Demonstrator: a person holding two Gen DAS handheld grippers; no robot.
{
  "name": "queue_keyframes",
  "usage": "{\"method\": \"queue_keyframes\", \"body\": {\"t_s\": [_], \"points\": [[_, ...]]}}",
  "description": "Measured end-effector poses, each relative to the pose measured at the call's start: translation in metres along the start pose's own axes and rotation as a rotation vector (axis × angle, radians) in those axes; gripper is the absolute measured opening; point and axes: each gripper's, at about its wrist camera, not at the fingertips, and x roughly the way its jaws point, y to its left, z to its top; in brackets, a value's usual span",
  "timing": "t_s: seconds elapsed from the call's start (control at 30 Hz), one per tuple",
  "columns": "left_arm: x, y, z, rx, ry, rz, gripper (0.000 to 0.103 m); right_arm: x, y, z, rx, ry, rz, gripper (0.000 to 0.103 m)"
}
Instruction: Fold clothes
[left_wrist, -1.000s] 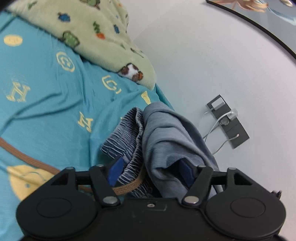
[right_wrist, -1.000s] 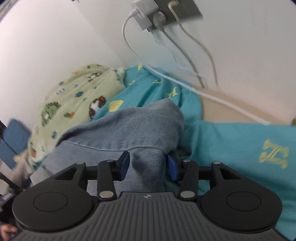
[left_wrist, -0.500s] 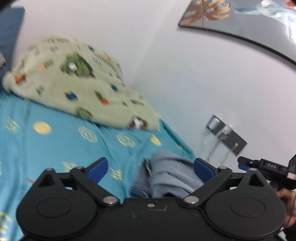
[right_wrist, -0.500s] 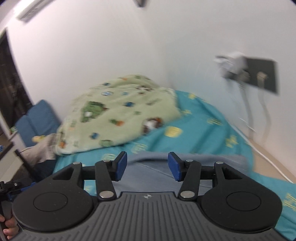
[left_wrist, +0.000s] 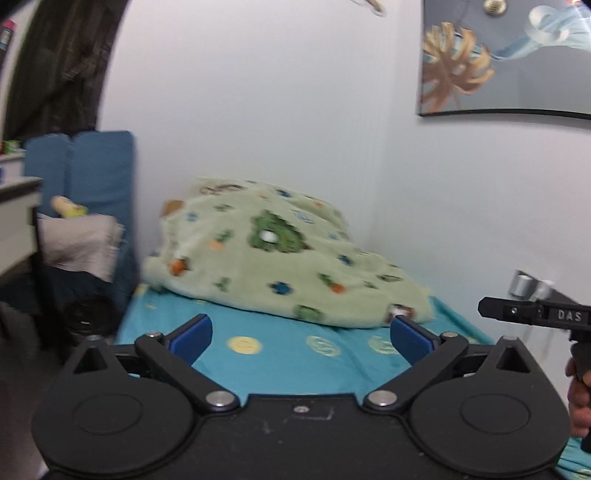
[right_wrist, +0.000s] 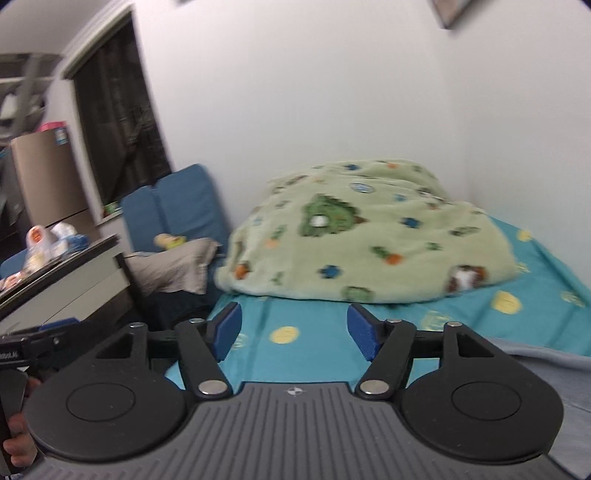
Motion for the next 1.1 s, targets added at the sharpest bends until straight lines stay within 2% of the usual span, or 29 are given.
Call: {"method": "queue_keyframes", "body": {"t_s": [0.13, 0.2, 0.33, 0.5, 0.7, 0.8, 0.9, 1.1], "points": [[-0.002, 0.015, -0.025, 0.055, -0.035, 0.128, 0.103, 0.014, 0.029, -0.017, -0.022, -0.028, 0.022, 0.068], [0.005, 0.022, -0.041, 0.070, -0.022, 0.158, 0.103, 0.020, 0.040, -0.027, -0.034, -0.036, 0.034, 0.068], [0.020, 0.031, -0.066, 0.056, 0.026, 0.174, 0.103, 0.034, 0.052, -0.047, -0.048, -0.027, 0.007, 0.079], [0.033, 0.037, -0.081, 0.026, 0.071, 0.185, 0.103, 0.037, 0.060, -0.071, -0.126, -0.028, -0.018, 0.080], [0.030, 0.028, -0.092, 0.097, 0.067, 0.218, 0.103, 0.041, 0.052, -0.092, -0.115, 0.013, -0.040, 0.081], [0.030, 0.029, -0.095, 0.091, 0.067, 0.225, 0.103, 0.045, 0.053, -0.099, -0.122, 0.038, -0.062, 0.086], [0.031, 0.031, -0.097, 0.088, 0.063, 0.237, 0.103, 0.045, 0.055, -0.102, -0.105, 0.041, -0.045, 0.093], [0.030, 0.038, -0.098, 0.084, 0.048, 0.273, 0.103, 0.044, 0.059, -0.106, -0.142, 0.003, -0.071, 0.102]]}}
